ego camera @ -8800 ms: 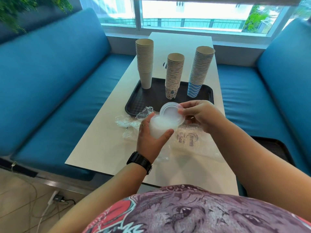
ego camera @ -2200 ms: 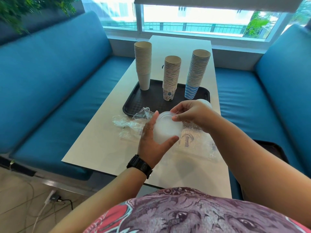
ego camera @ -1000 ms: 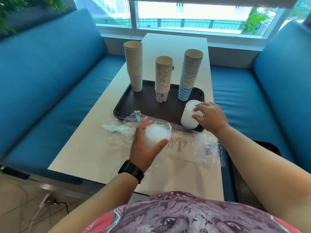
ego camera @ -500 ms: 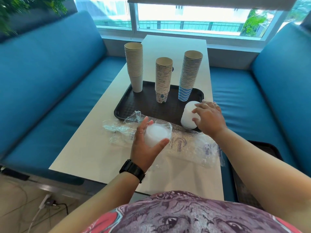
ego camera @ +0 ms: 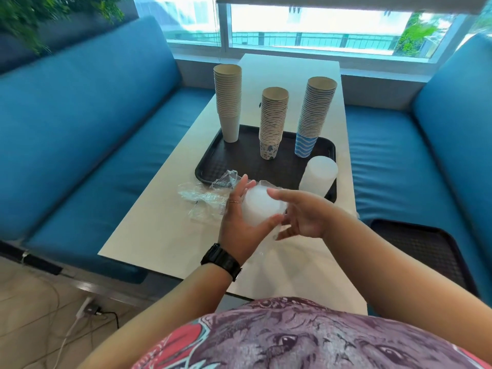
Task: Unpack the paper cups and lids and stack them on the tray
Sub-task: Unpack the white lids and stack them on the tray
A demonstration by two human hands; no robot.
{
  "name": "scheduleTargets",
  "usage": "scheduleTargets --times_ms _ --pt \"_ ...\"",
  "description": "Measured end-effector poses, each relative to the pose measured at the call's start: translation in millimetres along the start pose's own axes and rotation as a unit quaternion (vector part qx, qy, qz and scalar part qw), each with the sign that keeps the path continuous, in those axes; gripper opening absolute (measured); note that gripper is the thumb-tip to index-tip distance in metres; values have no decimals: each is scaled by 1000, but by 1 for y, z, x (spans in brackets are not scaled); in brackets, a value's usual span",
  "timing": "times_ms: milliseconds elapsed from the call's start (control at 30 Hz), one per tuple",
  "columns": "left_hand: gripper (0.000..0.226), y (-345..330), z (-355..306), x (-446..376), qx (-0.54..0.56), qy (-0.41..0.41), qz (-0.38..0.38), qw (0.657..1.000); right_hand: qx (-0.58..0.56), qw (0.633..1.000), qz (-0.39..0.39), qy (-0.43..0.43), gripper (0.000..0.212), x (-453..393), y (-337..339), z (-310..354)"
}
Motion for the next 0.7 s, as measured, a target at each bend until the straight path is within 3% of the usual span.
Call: scheduleTargets --times_ms 100,267,333,433,500,600,700 --pt "104 4 -1 0 0 1 2 1000 -75 996 44 -25 57 -1 -5 -9" --pt "122 11 8 2 -51 21 17 998 -156 987 40 -3 49 -2 -10 -9" --pt "127 14 14 5 -57 46 23 997 -182 983 35 11 60 -2 -9 -9" --pt "117 17 19 6 -40 85 30 995 -228 972 49 30 95 -4 -7 -10" --pt "105 19 20 4 -45 92 29 994 -250 967 38 35 106 -7 -7 -11" --pt "93 21 24 0 -30 91 32 995 -271 962 10 42 110 -11 -9 -13" --pt "84 21 29 -5 -17 104 46 993 -284 958 -12 42 94 -12 -11 -15"
Point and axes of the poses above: each hand's wrist, its own x-axis away from the middle knuckle, its own y-axis out of the back of the hand, z = x × y, the point moved 3 cm from there along -x, towards the middle knuckle, and after that the axes turned 2 degrees about -z, right-handed, at the moved point
